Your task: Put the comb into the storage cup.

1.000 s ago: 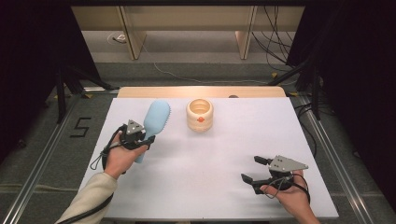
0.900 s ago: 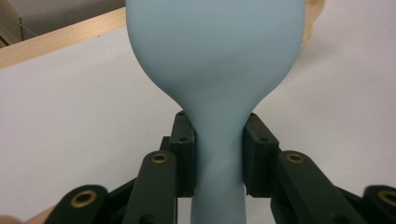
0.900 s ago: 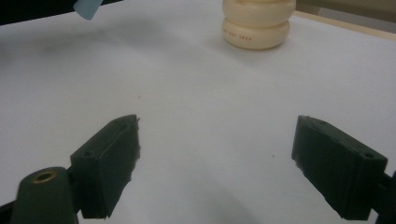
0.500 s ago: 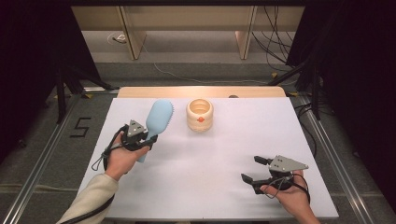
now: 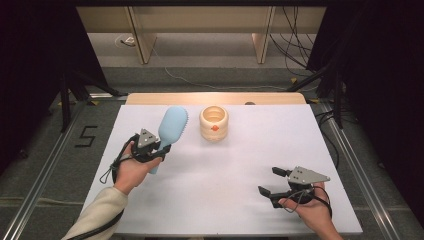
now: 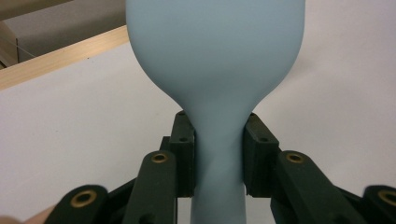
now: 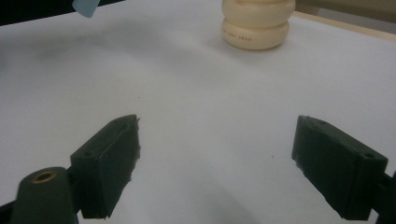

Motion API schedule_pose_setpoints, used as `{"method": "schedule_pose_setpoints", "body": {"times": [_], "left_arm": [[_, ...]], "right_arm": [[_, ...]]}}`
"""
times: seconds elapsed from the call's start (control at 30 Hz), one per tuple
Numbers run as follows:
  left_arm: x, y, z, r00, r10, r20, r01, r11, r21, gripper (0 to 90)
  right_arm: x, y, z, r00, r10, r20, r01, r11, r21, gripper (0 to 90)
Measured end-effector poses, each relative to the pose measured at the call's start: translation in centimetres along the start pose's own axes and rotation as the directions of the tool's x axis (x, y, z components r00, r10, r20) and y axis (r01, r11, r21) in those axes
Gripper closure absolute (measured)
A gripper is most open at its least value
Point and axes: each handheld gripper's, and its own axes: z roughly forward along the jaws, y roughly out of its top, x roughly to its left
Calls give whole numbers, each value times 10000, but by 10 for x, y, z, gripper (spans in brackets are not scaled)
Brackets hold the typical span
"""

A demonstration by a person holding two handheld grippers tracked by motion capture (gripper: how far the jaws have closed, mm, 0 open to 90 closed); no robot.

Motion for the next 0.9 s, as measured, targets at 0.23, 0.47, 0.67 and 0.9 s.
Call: {"method": "schedule_pose_setpoints", "body": {"times": [0.23,0.47,0.67,0.9], "left_arm": [[-4,1,0,9999,86,106,-85,9999,-97,694],[-9,2,-1,9996,138,232,-134,9997,-186,694],[-13,2,0,9991,215,355,-209,9996,-179,694],[-16,3,0,9989,253,392,-244,9994,-227,694]], "right_arm": [[0,0,0,10000,23,8,-23,10000,-5,161],[0,0,0,10000,24,18,-24,10000,-25,161],[0,0,0,10000,64,35,-64,10000,-45,161],[-1,0,0,9999,85,59,-84,10000,-37,161]]}}
